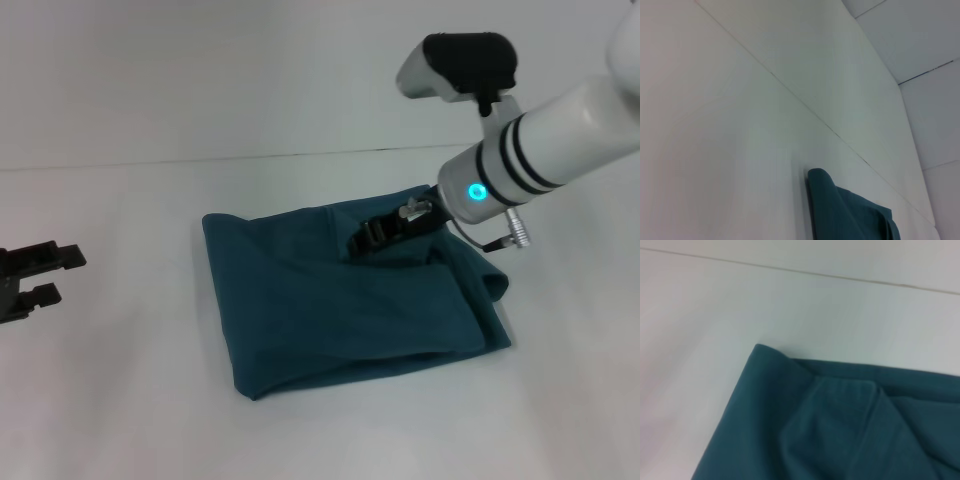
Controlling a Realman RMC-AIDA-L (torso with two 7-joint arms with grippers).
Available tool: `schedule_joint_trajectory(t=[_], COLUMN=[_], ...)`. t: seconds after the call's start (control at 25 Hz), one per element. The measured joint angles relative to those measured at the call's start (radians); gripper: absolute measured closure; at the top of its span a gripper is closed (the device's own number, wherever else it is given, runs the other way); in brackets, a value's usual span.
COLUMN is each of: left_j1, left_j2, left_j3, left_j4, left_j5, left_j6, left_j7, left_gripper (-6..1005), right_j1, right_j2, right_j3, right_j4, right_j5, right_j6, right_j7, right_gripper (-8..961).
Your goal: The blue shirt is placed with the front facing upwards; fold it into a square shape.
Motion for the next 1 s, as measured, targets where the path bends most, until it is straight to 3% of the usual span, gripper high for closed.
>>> schedule_joint_trajectory(t=[0.4,0.68,1.0], left_j1=[0.002,0.002,0.004], left_j2=[0.0,0.0,0.0], left_j3=[-0.001,-0.009,-0.01], left_j4=[-0.001,-0.002,-0.002], left_j5=[0.0,0.0,0.0], left_j6=[-0.012,-0.014,-0.022], left_j7=[0.001,0.002,0.004], left_gripper=[244,244,244], right_j1=[0.068,0.076,0.083], right_j2=[0.007,0.004,0.006], right_j3=[-0.1,-0.229,-0.265], right_j4=[0.099,0.107,0.108], right_j5=[-0.002,-0.007,-0.009], right_j6=[0.094,0.147,0.163], right_j7=[0.019,0.113,0.133], right_gripper=[635,634,635])
